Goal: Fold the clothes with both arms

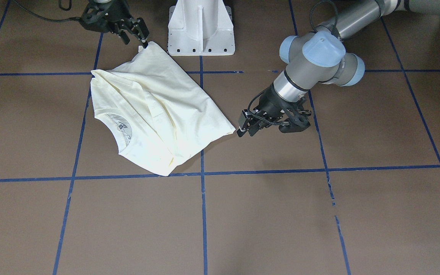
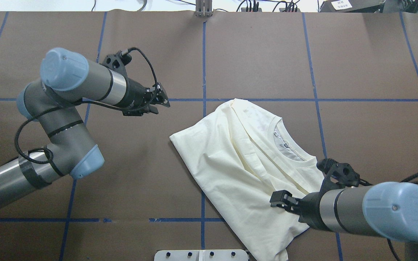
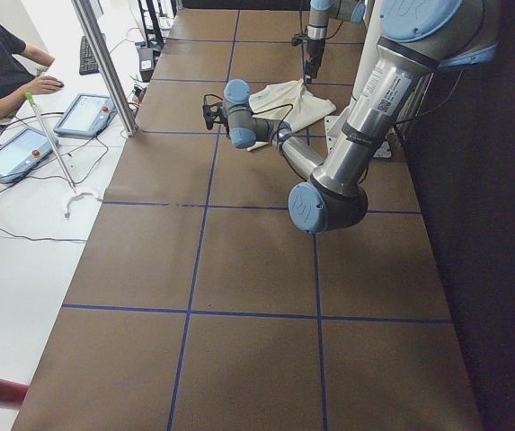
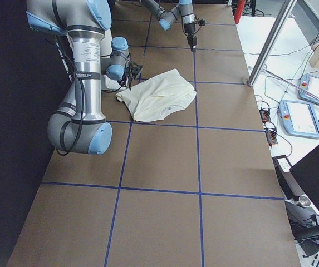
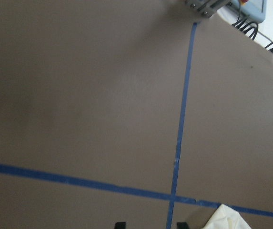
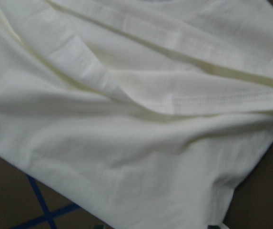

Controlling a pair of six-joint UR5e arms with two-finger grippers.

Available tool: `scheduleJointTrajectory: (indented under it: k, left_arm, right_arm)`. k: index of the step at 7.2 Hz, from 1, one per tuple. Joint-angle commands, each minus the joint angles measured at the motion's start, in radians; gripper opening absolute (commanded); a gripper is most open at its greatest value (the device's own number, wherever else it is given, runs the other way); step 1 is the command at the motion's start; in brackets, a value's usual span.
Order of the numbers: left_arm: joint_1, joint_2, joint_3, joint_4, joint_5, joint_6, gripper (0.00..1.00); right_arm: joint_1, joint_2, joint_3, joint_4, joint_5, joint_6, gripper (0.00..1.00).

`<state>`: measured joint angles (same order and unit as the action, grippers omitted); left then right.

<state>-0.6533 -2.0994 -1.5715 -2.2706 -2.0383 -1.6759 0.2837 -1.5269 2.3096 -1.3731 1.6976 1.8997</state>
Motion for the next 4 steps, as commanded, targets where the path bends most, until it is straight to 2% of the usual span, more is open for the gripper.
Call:
scheduleJointTrajectory:
  k: [1,4]
  left_arm:
    - [0.063,-0.011,0.062,0.0,0.0,-0.065,0.62]
    - [0.08,-0.027,0.084,0.002,0.026,-0.065,0.61]
  right_arm:
    - [0.176,0.069,-0.091,0.002,-0.001,-0.118,1.0]
    - [0.219,0.073,-0.124,0.003,-0.004,-0.14,1.0]
